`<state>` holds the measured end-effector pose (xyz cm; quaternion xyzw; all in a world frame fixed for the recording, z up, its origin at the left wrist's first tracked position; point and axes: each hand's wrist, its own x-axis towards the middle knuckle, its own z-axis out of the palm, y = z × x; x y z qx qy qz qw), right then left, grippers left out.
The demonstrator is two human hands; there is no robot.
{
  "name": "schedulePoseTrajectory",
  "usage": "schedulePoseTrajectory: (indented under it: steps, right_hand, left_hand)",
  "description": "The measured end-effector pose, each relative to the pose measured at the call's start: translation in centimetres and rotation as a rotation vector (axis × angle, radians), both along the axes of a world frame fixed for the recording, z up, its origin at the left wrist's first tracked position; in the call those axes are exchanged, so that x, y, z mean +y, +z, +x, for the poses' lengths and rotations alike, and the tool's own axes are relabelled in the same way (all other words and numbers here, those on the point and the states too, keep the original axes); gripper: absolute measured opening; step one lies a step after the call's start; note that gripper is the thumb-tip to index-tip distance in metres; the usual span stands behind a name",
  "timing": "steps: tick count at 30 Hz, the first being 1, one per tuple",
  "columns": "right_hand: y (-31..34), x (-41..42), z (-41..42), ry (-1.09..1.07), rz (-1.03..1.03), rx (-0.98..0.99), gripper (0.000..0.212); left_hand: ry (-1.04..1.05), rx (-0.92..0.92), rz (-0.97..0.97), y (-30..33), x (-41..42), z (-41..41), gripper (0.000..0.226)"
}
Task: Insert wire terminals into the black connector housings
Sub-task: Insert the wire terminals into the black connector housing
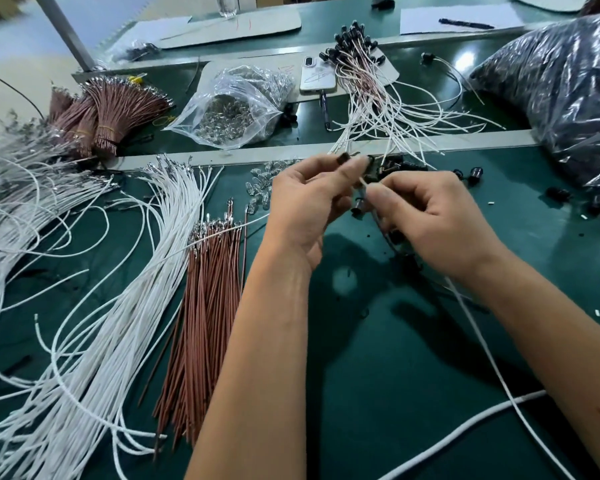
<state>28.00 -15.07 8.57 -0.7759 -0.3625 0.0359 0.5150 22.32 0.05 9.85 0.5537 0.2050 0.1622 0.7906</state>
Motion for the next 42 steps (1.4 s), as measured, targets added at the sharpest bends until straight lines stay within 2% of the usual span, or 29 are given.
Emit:
schedulePoseTrajectory:
  steps: [2, 4, 6, 8, 13, 17, 21, 25, 29, 32, 36, 42]
  right_hand:
    - [0.8, 1.0, 1.2, -0.083, -0.118, -0.127, 0.040]
    - [1.9, 2.7, 2.9, -0.162, -0.212, -0.220, 0.028]
    - [2.7, 5.2, 4.2, -0.141, -0.346, -0.296, 0.013]
    - [2.9, 7.9, 5.1, -0.065, -0.478, -0.353, 0.013]
    - [2.8, 12.5, 5.6, -0.020, -0.746, -0.381, 0.045]
    - [2.1, 13.4, 5.2, -0.072, -0.824, -0.351, 0.050]
    - [1.6, 13.2, 4.9, -0.104, -0.736, -0.278, 0.015]
    - [2.0, 10.8, 5.0, -0.113, -0.575, -0.170, 0.020]
    - [2.8, 5.3, 4.2, -0.123, -0.152, 0.007, 0.005]
    - [2.2, 1.3, 3.1, -0.124, 0.102, 0.003, 0.005]
    - [0.4, -1.2, 1.5, -0.055, 0.263, 0.031, 0.015]
    - [-0.1, -1.4, 0.5, -0.081, 0.384, -0.091, 0.013]
  left_hand:
    - [0.124, 0.053, -0.002, -0.3, 1.5, -0.3, 0.012]
    - [0.293, 0.069, -0.004, -0.7, 2.7, -0.6, 0.011]
    - [0.476, 0.039, -0.078, -0.9, 3.5, -0.8, 0.009]
    - [0.591, 0.023, -0.166, -1.1, 3.9, -0.8, 0.011]
    - [0.588, 0.083, -0.068, -1.9, 3.8, -0.3, 0.013]
    - [0.580, 0.069, -0.026, -2.3, 3.7, 0.0, 0.024]
    - [0.563, 0.086, 0.070, -2.4, 3.3, 0.2, 0.018]
    - [0.448, 0.030, 0.056, -2.2, 3.1, 0.2, 0.014]
    - [0.188, -0.038, 0.132, -2.0, 2.0, 0.4, 0.019]
    - [0.023, -0.113, 0.174, -2.0, 1.1, 0.3, 0.023]
    - [-0.116, -0.214, 0.212, -2.2, 0.5, 0.2, 0.031]
    - [-0.212, -0.326, 0.209, -2.2, 0.1, 0.2, 0.034]
